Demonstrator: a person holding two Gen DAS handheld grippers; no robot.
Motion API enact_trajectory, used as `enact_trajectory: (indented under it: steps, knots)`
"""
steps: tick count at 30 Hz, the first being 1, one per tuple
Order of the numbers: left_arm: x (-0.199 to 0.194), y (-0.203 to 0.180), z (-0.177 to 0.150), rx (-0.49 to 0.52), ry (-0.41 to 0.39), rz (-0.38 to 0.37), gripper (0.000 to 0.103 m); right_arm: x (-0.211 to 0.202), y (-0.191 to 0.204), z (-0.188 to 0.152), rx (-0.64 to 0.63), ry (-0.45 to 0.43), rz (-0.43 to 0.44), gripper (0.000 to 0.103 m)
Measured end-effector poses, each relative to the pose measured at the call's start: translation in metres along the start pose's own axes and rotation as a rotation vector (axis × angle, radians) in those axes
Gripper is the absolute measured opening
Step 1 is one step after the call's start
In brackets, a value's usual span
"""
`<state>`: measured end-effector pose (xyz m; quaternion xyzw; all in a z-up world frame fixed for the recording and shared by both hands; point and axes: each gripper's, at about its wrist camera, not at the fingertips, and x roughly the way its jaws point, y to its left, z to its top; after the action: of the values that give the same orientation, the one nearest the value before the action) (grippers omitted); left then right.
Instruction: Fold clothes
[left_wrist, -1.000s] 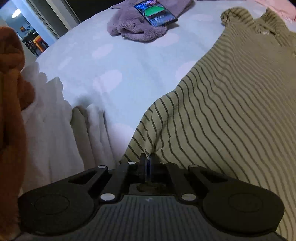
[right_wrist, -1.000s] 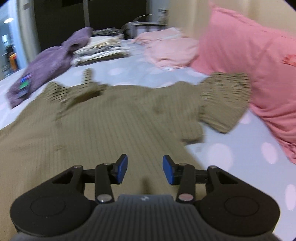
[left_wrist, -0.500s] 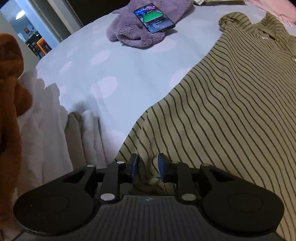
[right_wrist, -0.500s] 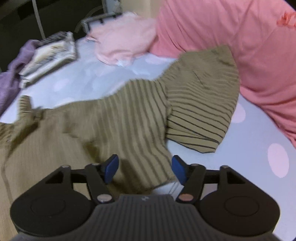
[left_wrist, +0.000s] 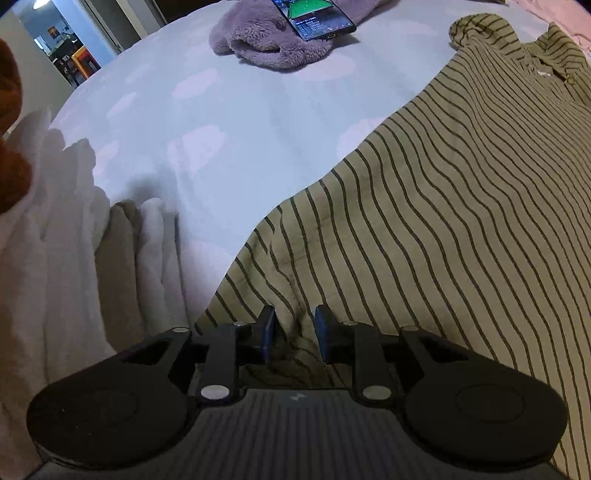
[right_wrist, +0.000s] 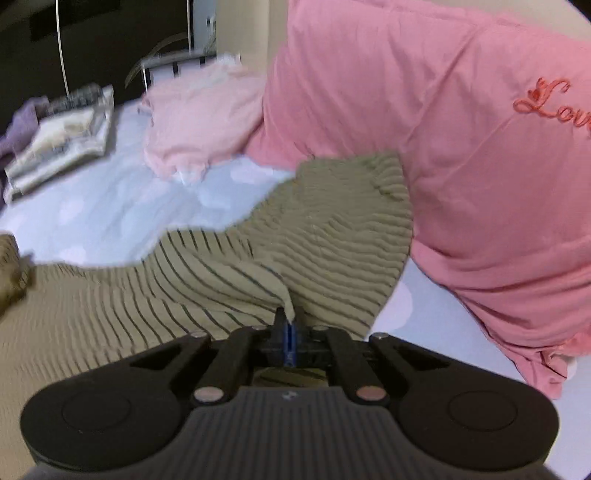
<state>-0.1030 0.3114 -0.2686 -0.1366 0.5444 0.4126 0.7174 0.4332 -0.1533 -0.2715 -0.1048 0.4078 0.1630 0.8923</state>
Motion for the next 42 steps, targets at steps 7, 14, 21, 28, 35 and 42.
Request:
enact_trajectory:
  steps: [7,14,21,28,35,42]
  knots:
    - [-0.002,-0.001,-0.001,0.013,0.0,-0.008,0.022,0.017,0.004,0.005,0.036,0.015,-0.042,0.053]
    - [0.0,-0.003,0.0,0.051,-0.005,-0.004,0.022,0.029,0.038,0.056,0.021,-0.136,0.106,0.071]
    - [0.004,-0.004,0.002,0.039,0.007,-0.001,0.022,0.094,0.098,0.071,-0.167,0.047,0.09,0.012]
    - [0.007,-0.007,0.004,0.035,0.014,0.007,0.022,0.076,0.098,0.087,-0.11,-0.151,0.038,0.003]
    - [0.008,-0.005,0.005,0.02,0.014,-0.002,0.022,0.079,0.118,0.087,-0.177,-0.118,-0.057,0.035]
    - [0.008,-0.006,0.004,0.038,0.003,-0.003,0.022,0.036,0.232,0.086,-0.289,-0.156,0.371,0.047]
